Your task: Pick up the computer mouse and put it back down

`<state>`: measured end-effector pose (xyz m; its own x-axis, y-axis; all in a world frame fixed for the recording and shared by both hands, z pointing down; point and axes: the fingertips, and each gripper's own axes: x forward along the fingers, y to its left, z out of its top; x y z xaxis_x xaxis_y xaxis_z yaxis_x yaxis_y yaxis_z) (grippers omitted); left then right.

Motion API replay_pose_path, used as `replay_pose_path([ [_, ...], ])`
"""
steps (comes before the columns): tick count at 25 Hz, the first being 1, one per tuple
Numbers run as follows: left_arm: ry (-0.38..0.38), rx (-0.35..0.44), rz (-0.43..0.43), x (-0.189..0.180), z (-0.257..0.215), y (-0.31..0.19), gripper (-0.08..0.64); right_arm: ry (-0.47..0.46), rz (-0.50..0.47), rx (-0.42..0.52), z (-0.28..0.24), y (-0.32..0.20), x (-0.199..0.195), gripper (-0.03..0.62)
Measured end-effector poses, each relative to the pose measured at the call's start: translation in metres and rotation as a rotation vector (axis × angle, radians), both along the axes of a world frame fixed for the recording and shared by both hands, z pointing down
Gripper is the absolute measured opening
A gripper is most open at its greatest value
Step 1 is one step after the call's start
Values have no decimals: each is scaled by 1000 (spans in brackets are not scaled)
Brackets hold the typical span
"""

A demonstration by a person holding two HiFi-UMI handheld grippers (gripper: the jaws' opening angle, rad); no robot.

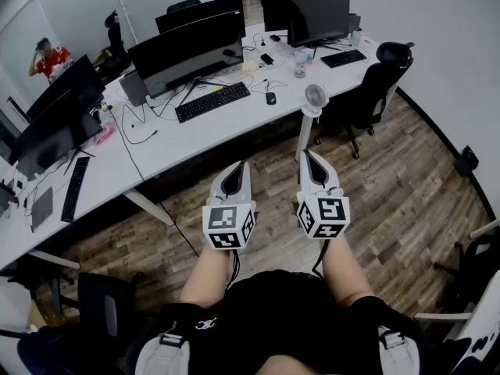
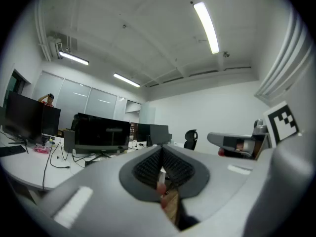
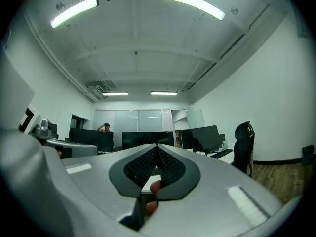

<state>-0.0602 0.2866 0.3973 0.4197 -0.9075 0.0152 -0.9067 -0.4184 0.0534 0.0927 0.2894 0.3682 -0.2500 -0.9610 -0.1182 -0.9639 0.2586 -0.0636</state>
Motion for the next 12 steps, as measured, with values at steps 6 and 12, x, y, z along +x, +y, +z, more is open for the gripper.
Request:
replay_pose_path([
  [6,3,0,10,-2,1,3,51,-14,-7,-3,3,3,-6,-2],
  [12,13,4,18,-17,1,-1,51,-5,-9,1,3,-1,-23,-2],
])
